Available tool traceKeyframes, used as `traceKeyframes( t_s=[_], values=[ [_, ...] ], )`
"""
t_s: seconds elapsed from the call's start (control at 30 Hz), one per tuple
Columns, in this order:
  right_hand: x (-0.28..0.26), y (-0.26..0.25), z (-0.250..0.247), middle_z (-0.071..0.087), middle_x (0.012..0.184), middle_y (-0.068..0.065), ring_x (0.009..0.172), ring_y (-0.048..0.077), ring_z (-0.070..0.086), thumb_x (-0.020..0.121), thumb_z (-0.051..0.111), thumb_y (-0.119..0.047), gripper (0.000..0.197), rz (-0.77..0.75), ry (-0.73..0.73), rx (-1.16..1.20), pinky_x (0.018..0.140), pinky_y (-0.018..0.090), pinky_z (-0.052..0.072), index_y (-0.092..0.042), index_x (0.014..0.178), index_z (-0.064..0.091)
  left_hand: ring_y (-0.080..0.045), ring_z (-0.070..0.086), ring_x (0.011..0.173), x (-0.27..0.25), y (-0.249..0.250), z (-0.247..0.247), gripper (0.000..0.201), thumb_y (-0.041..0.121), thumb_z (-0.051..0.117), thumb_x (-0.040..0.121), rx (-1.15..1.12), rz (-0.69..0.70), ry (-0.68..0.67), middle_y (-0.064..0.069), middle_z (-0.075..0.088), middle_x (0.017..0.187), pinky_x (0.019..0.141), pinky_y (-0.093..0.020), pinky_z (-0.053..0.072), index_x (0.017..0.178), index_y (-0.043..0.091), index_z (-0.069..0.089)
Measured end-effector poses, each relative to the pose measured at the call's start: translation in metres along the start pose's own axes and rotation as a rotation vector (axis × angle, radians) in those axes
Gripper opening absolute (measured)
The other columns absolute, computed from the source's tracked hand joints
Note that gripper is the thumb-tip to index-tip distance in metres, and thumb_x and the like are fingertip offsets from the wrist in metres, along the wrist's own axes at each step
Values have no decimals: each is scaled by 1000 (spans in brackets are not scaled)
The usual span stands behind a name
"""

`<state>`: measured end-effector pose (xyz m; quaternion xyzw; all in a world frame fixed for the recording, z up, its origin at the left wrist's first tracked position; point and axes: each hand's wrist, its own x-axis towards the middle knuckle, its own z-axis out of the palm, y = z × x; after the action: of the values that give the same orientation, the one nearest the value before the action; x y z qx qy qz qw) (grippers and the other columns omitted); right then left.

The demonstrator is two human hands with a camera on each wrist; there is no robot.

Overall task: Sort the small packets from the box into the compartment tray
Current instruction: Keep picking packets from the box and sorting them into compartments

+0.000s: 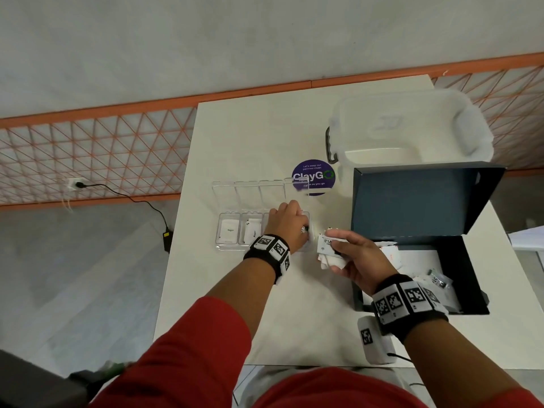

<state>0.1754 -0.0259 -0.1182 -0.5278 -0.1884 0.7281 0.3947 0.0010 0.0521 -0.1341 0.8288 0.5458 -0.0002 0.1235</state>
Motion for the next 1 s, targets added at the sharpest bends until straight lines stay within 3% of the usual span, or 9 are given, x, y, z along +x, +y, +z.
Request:
traceKeyframes(
  t_s=[0.23,0.4,0.47,0.57,0.63,0.77,0.9,1.0],
  values=[
    [-3,3,-1,76,92,9,82,33,74,96,58,-5,20,-8,-8,-10,48,26,54,-15,108,71,-23,47,113,-2,-6,-9,24,24,65,86,-256,-34,3,-1,58,117,94,-36,33,108,15,64],
    [-4,5,3,76,91,11,79,32,74,96,57,-3,22,-13,-17,-7,47,26,54,-14,109,70,-21,51,109,-14,-17,-17,17,9,62,82,-485,-105,176,-3,56,114,98,-39,39,98,11,65],
    [-4,6,5,75,92,12,78,32,73,96,56,-3,22,-13,-20,-2,46,26,54,-15,110,69,-18,53,104,-18,-23,-20,14,8,62,81,-541,-141,225,-1,55,111,95,-36,43,95,11,65],
    [-5,7,9,75,94,13,79,32,73,96,57,-2,23,-11,-20,-4,46,25,54,-16,110,69,-10,57,86,-27,-24,-29,8,13,65,82,-669,-198,278,6,56,102,78,-25,47,89,17,64],
    [-6,8,13,75,95,13,80,34,72,95,60,-3,22,-17,-21,-4,46,25,54,-16,110,68,-6,58,75,-34,-21,-36,7,20,70,81,-766,-202,232,10,61,91,69,-20,46,85,23,64],
    [-6,11,22,75,97,14,81,33,73,93,65,-8,20,-49,-25,2,48,25,54,-17,110,66,2,57,67,-47,-5,-45,30,39,82,70,-863,-112,-98,12,65,82,66,-15,49,93,28,67],
    [-6,14,25,75,99,12,84,28,73,91,69,-12,20,-85,-28,15,53,24,55,-16,111,67,-8,59,70,-48,4,-44,40,22,85,69,-869,-128,-152,3,61,90,72,-24,51,102,24,63],
    [-6,17,26,74,100,12,87,31,73,86,71,0,27,-86,-38,3,52,24,54,-14,108,66,-18,69,82,-49,0,-47,42,7,79,74,-1011,-203,-134,-4,70,99,73,-29,57,107,20,56]
  ],
)
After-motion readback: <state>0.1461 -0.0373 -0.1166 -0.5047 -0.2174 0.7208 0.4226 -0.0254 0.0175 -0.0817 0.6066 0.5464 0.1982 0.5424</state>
